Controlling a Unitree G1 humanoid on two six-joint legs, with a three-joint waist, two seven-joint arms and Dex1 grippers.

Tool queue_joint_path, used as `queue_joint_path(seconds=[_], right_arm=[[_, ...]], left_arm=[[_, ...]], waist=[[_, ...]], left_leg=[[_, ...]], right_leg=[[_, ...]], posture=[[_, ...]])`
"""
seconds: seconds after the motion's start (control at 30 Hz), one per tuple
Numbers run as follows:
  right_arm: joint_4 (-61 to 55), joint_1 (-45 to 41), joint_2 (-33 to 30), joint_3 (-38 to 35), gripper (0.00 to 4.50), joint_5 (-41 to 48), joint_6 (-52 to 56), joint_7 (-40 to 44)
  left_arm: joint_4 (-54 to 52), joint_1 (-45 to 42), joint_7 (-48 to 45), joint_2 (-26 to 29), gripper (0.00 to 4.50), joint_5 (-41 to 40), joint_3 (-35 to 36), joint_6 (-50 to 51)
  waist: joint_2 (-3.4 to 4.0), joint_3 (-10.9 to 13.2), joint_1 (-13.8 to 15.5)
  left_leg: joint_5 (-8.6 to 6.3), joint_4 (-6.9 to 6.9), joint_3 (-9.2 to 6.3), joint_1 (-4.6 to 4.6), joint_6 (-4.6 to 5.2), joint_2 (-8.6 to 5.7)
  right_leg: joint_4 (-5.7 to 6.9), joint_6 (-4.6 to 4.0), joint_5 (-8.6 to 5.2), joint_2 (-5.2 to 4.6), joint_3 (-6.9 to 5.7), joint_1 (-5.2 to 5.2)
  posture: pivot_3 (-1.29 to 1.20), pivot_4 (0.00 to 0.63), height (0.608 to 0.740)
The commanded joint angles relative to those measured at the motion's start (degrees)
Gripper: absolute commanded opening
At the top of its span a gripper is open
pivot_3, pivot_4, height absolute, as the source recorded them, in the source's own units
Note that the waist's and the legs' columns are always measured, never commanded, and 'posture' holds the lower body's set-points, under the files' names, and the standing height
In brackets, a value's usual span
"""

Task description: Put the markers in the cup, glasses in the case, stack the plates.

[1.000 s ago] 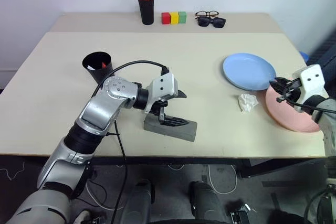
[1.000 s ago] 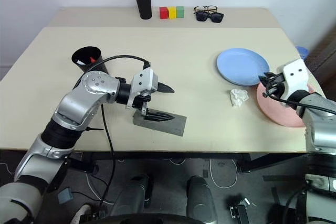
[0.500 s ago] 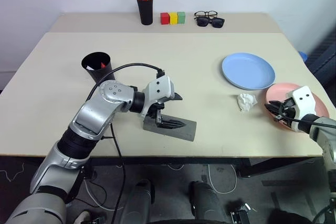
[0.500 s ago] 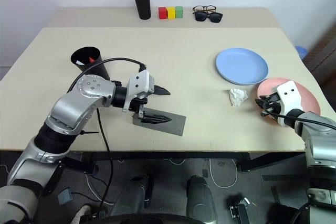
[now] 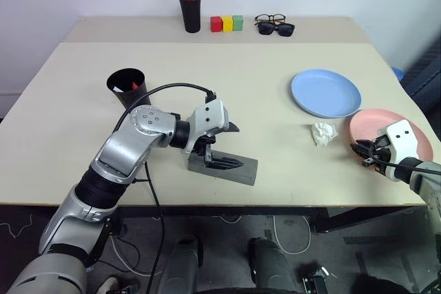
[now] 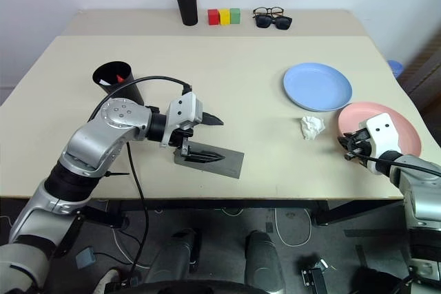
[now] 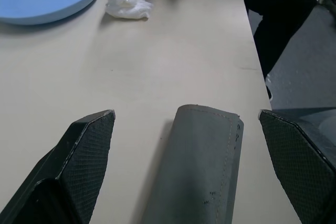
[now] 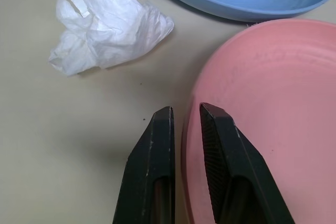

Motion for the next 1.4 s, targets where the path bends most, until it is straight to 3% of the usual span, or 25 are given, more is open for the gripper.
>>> queue_joint_path(seconds=[0.03,0.2,0.23,0.27,0.7,0.93,1.4], right_arm=[[-1.0,-1.0,-0.2,-0.1,0.77,-0.1,-0.5,-0.4],[1.2,-2.6,-0.2,1.4,0.77,-1.2,-1.6,-0.5],[1.9,-3.1,-0.3,1.7,0.2,-1.7,-2.0,-0.8],[2.5,-3.5,-0.3,2.0,0.04,-2.0,-2.3,-1.0],[5.0,-5.9,-1.1,2.1,0.04,-6.4,-7.7,-4.8],[12.7,-18.4,-0.4,4.7,0.04,-8.8,-18.0,-6.4],[46.1,-43.6,8.2,18.2,0.04,-15.8,-37.0,1.2]], left_arm=[[-2.2,-0.3,0.0,0.6,4.5,-1.0,0.8,0.2],[-2.7,-0.1,0.6,0.9,4.5,-1.3,0.9,0.8],[-2.9,0.0,0.7,1.0,4.5,-1.3,0.9,0.9],[-3.0,0.0,0.8,1.0,4.5,-1.3,0.9,1.0],[-3.6,0.6,1.9,1.4,4.5,-1.8,0.7,1.5],[-3.7,0.9,2.9,0.8,4.5,-2.1,1.0,1.6],[-9.9,4.6,9.0,2.4,4.5,-3.5,4.0,7.0]], waist=[[0.0,0.0,0.0],[0.0,0.0,0.0],[0.0,0.0,-0.1],[-0.01,0.0,-0.1],[-0.02,0.0,0.0],[0.05,0.1,-0.4],[0.08,0.1,-0.5]], left_leg=[[0.0,0.0,0.0,0.0,0.0,0.0],[0.0,0.0,0.0,0.0,0.0,0.0],[0.0,0.01,0.0,0.0,0.0,0.0],[0.0,0.01,0.0,0.0,0.0,0.0],[0.0,-0.01,0.0,-0.01,0.0,0.0],[0.0,-0.02,0.03,0.02,0.0,0.01],[0.0,-0.14,0.03,-0.01,0.0,-0.01]], right_leg=[[0.0,0.0,0.0,0.0,0.0,0.0],[0.0,0.0,0.0,0.0,0.0,0.0],[0.0,0.0,0.0,0.0,0.0,0.0],[0.0,0.0,0.0,0.0,0.0,0.0],[-0.02,-0.01,0.01,0.0,0.0,-0.01],[0.0,0.0,0.01,0.0,0.01,-0.05],[-0.05,0.01,0.02,0.01,0.03,-0.07]], posture=[[0.0,0.15,0.74],[0.0,0.15,0.74],[0.0,0.15,0.74],[0.0,0.15,0.74],[0.0,0.15,0.74],[0.0,0.15,0.74],[0.0,0.15,0.74]])
